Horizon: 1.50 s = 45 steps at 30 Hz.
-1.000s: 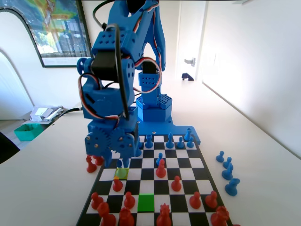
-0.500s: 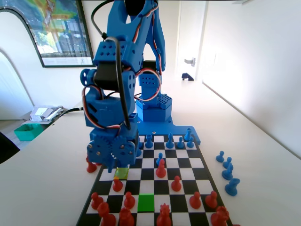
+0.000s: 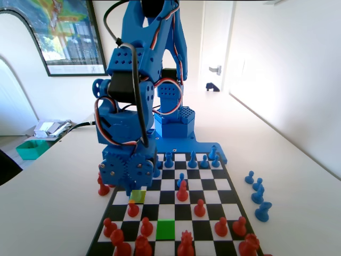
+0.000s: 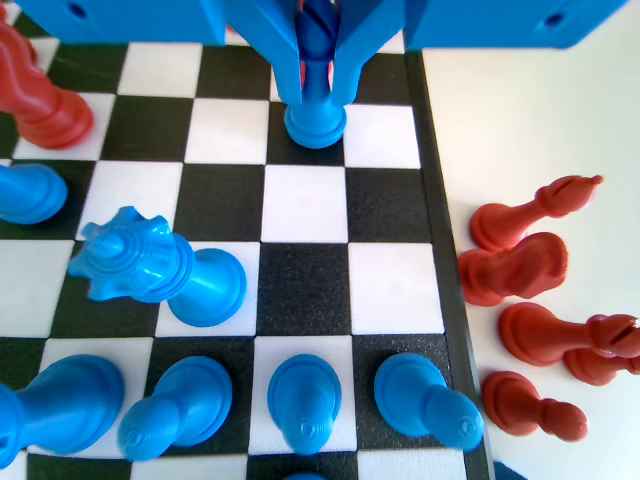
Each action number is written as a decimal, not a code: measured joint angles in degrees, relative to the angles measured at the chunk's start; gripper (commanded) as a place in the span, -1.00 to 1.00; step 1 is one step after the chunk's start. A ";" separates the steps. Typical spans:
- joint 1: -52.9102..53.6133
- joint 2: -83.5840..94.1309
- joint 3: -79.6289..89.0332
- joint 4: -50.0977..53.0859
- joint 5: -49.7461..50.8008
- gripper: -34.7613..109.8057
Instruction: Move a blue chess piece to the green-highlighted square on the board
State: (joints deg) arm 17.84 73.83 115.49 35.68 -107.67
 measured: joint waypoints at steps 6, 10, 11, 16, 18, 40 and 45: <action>-0.79 0.00 -1.49 5.10 1.58 -0.51; -2.64 0.00 -4.83 10.37 3.87 -0.51; -3.25 0.00 -5.80 11.34 4.31 -0.51; -6.42 0.00 -10.99 16.96 8.79 -0.51; -7.56 0.00 -13.18 18.11 10.20 -0.51; -15.47 -15.38 -32.26 24.87 17.40 -0.51; -14.94 -16.79 -32.96 22.94 17.40 -0.51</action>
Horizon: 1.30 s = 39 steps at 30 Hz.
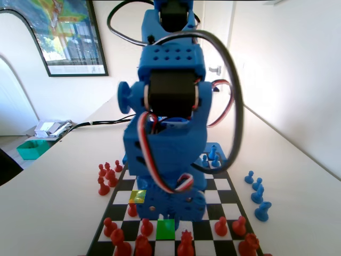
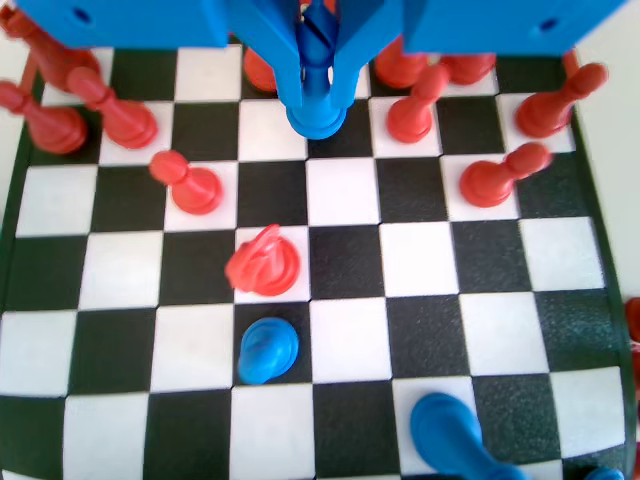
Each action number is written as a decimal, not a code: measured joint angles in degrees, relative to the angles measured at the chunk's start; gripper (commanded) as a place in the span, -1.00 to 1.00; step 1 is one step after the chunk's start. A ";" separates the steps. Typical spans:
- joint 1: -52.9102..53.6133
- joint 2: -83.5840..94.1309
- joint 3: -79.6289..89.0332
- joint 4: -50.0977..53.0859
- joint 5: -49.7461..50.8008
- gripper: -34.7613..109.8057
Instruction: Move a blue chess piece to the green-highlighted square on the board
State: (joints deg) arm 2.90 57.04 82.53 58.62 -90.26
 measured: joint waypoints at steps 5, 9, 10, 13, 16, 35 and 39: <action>0.18 -0.70 0.00 -0.79 0.00 -0.51; 0.00 -0.79 0.00 -0.88 0.00 -0.51; 0.09 -0.79 0.00 -1.14 0.00 -0.50; 0.53 -0.79 0.00 -1.41 0.00 -0.50; 0.97 -0.79 0.00 -1.41 0.00 -0.50; 1.85 -0.79 0.00 -4.31 0.79 -0.36; 1.76 -0.79 0.44 -5.89 0.53 -0.36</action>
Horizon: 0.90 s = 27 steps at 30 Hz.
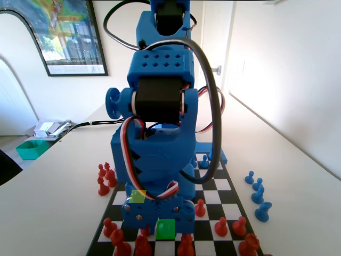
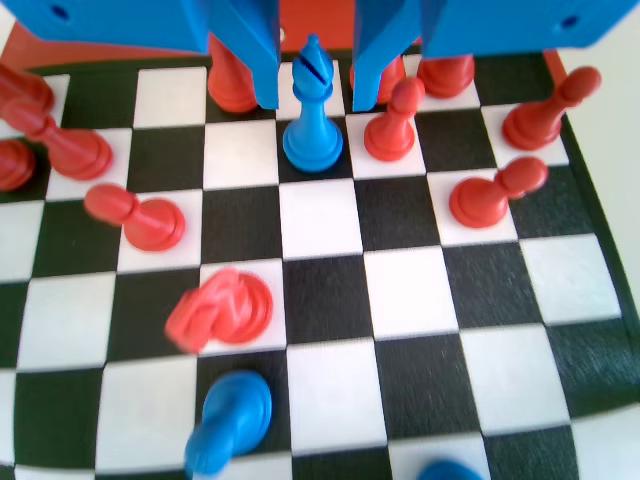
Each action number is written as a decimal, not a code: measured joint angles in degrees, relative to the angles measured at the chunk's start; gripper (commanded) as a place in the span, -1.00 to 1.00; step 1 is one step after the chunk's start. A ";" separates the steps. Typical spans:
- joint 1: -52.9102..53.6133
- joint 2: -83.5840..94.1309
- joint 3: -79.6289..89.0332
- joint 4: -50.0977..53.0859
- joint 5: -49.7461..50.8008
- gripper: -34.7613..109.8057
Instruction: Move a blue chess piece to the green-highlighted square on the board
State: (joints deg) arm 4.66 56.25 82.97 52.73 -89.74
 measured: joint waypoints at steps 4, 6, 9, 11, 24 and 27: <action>0.09 0.00 1.58 -0.09 0.00 -0.37; 0.09 0.35 2.37 -0.53 0.18 -0.38; 0.00 1.49 3.43 -0.09 0.53 -0.38; 0.00 2.46 4.31 -0.09 0.62 -0.37; -0.44 9.14 4.48 5.80 0.62 -0.38; -0.44 10.99 4.48 7.82 0.62 -0.41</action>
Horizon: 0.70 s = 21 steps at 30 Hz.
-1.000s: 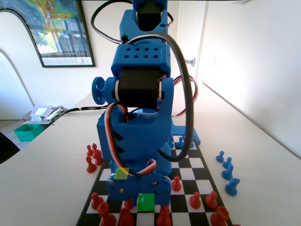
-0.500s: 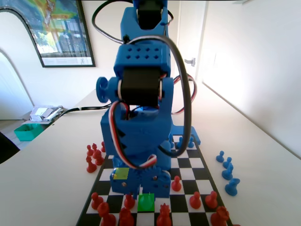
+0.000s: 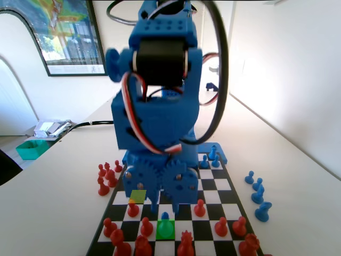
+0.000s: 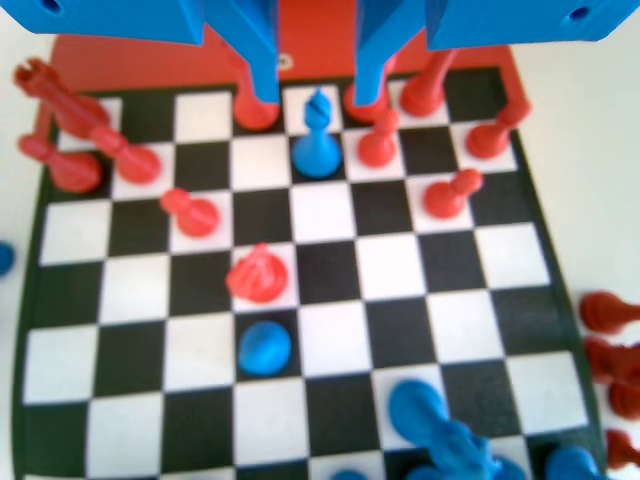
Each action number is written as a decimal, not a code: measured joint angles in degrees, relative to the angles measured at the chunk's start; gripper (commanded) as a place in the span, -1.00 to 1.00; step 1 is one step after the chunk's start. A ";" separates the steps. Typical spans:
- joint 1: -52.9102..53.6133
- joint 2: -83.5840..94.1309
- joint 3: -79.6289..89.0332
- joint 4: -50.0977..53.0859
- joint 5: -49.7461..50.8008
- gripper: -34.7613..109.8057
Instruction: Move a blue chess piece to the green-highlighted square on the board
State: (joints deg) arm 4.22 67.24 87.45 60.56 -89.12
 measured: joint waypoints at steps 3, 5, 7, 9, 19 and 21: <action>0.09 2.81 0.00 2.64 -0.18 -0.48; 0.18 4.92 0.00 4.83 -1.14 -0.50; 0.35 7.12 0.00 6.24 -2.02 -0.51; 0.44 9.76 0.18 6.94 -2.99 -0.51; 0.35 26.54 0.35 18.37 -6.68 -0.51; 0.35 31.20 1.58 19.34 -6.68 -0.51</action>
State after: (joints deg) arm 4.57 98.44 89.03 79.89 -95.80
